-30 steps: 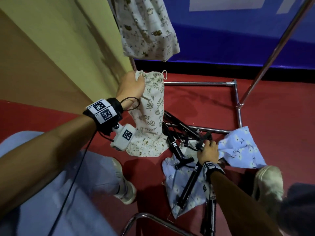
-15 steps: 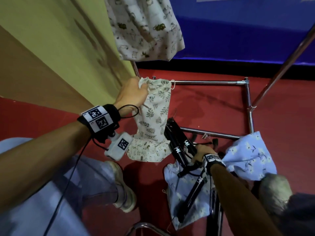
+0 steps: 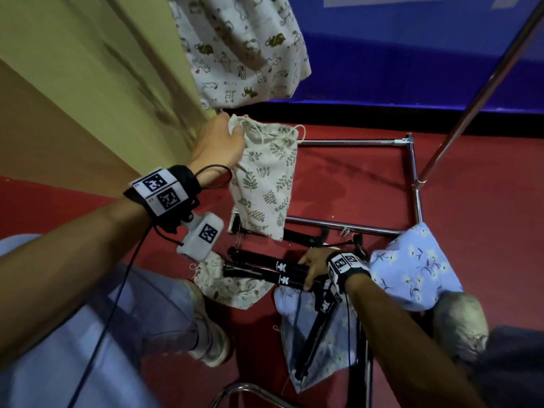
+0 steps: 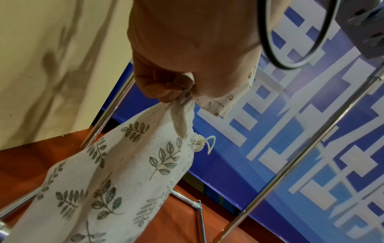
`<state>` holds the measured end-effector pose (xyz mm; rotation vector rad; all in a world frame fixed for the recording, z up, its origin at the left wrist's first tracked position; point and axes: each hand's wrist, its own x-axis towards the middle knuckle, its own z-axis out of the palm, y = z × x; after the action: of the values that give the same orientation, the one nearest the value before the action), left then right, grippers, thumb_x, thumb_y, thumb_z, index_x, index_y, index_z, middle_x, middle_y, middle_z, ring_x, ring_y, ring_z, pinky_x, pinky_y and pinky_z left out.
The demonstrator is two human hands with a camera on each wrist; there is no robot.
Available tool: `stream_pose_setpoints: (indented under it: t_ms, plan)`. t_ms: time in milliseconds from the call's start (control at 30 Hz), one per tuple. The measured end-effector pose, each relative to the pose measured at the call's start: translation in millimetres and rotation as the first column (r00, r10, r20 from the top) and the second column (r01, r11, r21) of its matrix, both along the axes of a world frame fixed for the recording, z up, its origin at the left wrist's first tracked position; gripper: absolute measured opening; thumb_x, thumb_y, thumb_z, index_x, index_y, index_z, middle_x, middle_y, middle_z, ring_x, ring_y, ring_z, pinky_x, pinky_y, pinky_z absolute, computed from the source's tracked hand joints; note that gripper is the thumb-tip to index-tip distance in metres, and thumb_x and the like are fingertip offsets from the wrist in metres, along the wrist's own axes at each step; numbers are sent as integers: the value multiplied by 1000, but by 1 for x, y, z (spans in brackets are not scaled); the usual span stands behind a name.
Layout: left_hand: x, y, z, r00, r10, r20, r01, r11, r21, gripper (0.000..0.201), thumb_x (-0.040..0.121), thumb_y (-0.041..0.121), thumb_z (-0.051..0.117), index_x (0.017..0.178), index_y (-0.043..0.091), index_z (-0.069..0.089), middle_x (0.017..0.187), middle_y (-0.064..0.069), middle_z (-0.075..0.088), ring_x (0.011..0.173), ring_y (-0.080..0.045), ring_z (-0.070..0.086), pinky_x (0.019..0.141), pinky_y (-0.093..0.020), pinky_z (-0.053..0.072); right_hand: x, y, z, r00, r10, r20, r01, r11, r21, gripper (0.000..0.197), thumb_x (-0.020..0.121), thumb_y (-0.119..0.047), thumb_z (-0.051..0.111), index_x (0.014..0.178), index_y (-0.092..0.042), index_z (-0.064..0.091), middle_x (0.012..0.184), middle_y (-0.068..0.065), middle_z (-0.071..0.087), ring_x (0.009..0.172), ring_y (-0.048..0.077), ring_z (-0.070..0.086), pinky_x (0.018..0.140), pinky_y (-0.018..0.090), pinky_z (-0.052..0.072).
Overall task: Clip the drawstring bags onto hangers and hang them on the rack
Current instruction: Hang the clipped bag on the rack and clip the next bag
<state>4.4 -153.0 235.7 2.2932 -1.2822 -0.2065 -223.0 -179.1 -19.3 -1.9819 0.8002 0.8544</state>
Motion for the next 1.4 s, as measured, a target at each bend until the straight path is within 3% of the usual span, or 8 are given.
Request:
stream_pose_setpoints:
  t_ms: [200,433,567,700,800,967,1167,1400]
  plan:
    - [14,9,9,995,57,81,-57,998,1,24,99,29,41,91,7,48,88,-11,57,77,-29,51,60,-34,32,-1,-1,-5,968,215,-133,-235,957,-168,76,51,-40,94,122,-28,70,127,-2,69,113,25,65,95,33,55]
    - [33,37,5,989,82,123,-89,995,51,20,100,27,41,91,11,47,87,-8,55,79,-30,51,66,-34,34,13,45,132,944,303,-133,-330,893,-305,48,108,-8,31,153,6,23,158,21,33,146,33,35,107,26,24]
    - [52,54,-2,986,107,131,-120,988,96,17,100,29,42,95,14,47,90,-6,56,82,-29,52,67,-34,34,17,35,10,948,258,-183,-309,883,-353,63,102,-13,50,156,2,22,162,21,27,146,34,35,116,38,32]
    - [79,70,-10,982,151,112,-167,975,149,30,99,34,42,105,8,55,99,-9,61,88,-31,56,72,-38,44,52,11,-59,997,66,-50,-76,966,-246,65,83,-48,75,137,-16,60,136,11,63,121,27,62,104,38,50]
    - [94,76,-14,978,171,117,-188,969,160,29,97,37,43,95,10,52,92,-9,60,83,-30,55,67,-38,40,81,0,-55,997,-26,72,48,943,-329,31,94,-21,59,124,-19,67,124,5,69,113,29,66,93,34,53]
    - [94,65,-7,981,167,102,-181,972,148,29,100,33,43,105,7,55,96,-8,60,87,-27,55,70,-33,36,78,18,-91,977,-211,29,209,925,-317,37,92,-6,54,128,-13,62,126,12,66,114,32,64,93,41,50]
    - [86,49,-5,988,145,46,-149,982,118,31,99,32,45,107,6,57,103,-12,63,94,-28,57,73,-32,36,76,25,-111,676,-716,175,736,639,-223,20,91,-17,70,95,2,75,96,22,73,88,39,72,66,33,52]
    - [93,55,-13,983,177,43,-181,976,119,18,97,33,45,93,17,52,101,-6,66,92,-28,62,73,-34,47,106,41,-116,333,-923,193,942,316,-114,49,87,-38,77,65,2,60,66,20,62,64,33,62,58,37,49]
